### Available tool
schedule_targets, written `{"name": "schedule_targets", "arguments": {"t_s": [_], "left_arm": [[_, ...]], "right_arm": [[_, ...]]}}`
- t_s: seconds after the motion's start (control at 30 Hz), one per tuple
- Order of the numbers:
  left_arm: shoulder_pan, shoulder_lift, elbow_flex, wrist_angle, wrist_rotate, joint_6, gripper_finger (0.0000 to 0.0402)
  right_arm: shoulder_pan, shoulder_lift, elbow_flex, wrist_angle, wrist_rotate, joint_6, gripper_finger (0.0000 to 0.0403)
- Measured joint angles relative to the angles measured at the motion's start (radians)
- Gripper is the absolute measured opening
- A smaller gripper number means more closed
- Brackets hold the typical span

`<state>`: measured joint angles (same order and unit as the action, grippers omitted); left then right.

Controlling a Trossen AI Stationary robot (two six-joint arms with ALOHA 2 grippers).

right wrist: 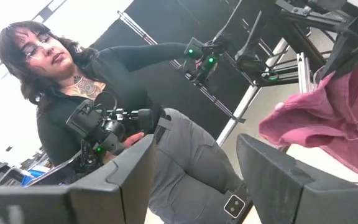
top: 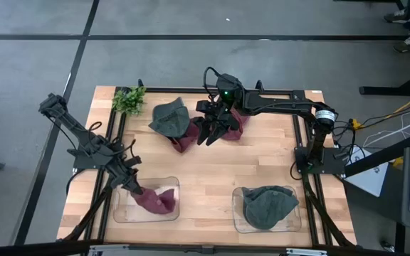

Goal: Pick & Place hat
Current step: Put the bottom red cap into the left transparent bin

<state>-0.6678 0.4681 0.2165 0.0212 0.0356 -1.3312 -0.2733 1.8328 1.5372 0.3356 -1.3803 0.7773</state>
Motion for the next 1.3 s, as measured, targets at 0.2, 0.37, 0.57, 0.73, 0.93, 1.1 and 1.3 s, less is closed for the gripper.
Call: {"name": "schedule_targets", "arguments": {"t_s": [0.2, 0.37, 0.57, 0.73, 0.93, 1.1, 1.3], "left_arm": [[0.0, -0.044, 0.0, -0.019, -0.072, 0.001, 0.0004], [0.0, -0.092, 0.0, -0.037, -0.176, 0.052, 0.0004], [0.0, -0.134, 0.0, -0.178, -0.183, -0.014, 0.0004], [0.0, -0.166, 0.0, -0.215, -0.166, -0.019, 0.0004], [0.0, -0.214, 0.0, -0.214, -0.178, -0.023, 0.0004], [0.0, -0.223, 0.0, -0.22, -0.213, -0.123, 0.0013], [0.0, -0.223, 0.0, -0.304, -0.193, -0.227, 0.0048]], "right_arm": [[0.0, 0.0, 0.0, 0.0, 0.0, 0.002, 0.0223], [0.0, 0.0, 0.0, -0.006, 0.0, 0.003, 0.0223], [0.0, 0.0, 0.0, -0.02, 0.0, 0.003, 0.0223], [0.0, 0.0, 0.0, -0.02, 0.0, 0.003, 0.0223], [0.0, 0.0, 0.0, -0.02, 0.0, 0.003, 0.0223], [0.0, 0.0, 0.0, -0.022, 0.0, 0.008, 0.0223], [0.0, 0.0, 0.0, -0.035, -0.003, 0.005, 0.0223]]}}
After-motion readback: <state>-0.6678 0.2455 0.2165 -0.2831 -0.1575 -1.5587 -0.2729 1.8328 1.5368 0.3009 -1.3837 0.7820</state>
